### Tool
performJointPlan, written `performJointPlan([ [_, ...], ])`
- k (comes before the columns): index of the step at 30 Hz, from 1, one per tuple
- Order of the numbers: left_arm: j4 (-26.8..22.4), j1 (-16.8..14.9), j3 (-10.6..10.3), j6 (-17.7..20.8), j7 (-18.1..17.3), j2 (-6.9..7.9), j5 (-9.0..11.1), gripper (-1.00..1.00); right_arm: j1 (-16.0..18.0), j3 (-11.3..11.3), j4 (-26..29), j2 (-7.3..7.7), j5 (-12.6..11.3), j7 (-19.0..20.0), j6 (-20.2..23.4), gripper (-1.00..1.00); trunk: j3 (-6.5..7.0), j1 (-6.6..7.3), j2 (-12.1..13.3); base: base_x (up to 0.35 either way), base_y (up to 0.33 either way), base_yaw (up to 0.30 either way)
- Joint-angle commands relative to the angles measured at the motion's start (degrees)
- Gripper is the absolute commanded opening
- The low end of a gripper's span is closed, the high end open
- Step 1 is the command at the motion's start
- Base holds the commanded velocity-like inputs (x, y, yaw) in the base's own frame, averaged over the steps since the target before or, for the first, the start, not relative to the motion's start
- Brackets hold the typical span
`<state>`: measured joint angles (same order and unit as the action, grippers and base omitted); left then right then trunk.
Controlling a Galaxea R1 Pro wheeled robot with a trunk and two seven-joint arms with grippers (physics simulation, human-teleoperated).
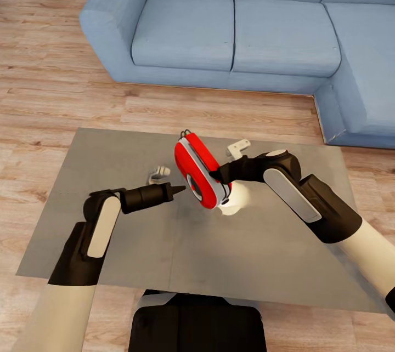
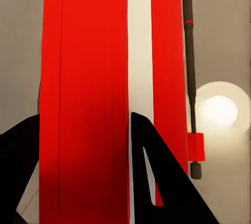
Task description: Turn on the radio receiver that's on the table in the living room.
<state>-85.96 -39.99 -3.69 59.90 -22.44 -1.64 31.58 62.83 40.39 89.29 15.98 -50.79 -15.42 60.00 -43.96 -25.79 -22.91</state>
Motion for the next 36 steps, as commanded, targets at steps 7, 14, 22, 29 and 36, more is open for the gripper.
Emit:
performJointPlan([
  [7, 2.2, 0.0, 0.1, -0.1, 0.0, 0.05, 0.0, -1.00, 0.0, -0.1, 0.0, -0.15, -0.2, 0.1, 0.0, -1.00, 0.00, 0.00, 0.0, 0.000, 0.000, 0.000],
  [14, 2.5, 0.0, 0.5, -0.4, -0.1, 0.57, -0.5, -1.00, 0.0, -0.1, 0.0, -0.23, -0.2, 0.0, 0.0, -1.00, 0.00, 0.00, 0.0, 0.000, 0.000, 0.000],
  [22, 2.5, 0.0, 0.7, -0.5, -0.5, 6.37, 0.0, -1.00, 0.0, -0.1, 0.1, 0.72, -0.7, 0.4, 0.0, -1.00, 0.00, 0.00, 0.0, 0.000, 0.000, 0.000],
  [29, 5.8, -1.2, 0.8, -0.8, -0.4, 7.49, 0.1, -1.00, 0.0, 0.1, 0.4, 1.22, -0.8, 2.4, 0.0, -1.00, 0.00, 0.00, 0.0, 0.000, 0.000, 0.000],
  [36, 8.9, -3.2, 0.8, -1.0, -0.5, 7.38, -0.1, -1.00, 0.0, 2.9, 0.4, 1.33, -0.8, 2.8, 0.0, -1.00, 0.00, 0.00, 0.0, 0.000, 0.000, 0.000],
])
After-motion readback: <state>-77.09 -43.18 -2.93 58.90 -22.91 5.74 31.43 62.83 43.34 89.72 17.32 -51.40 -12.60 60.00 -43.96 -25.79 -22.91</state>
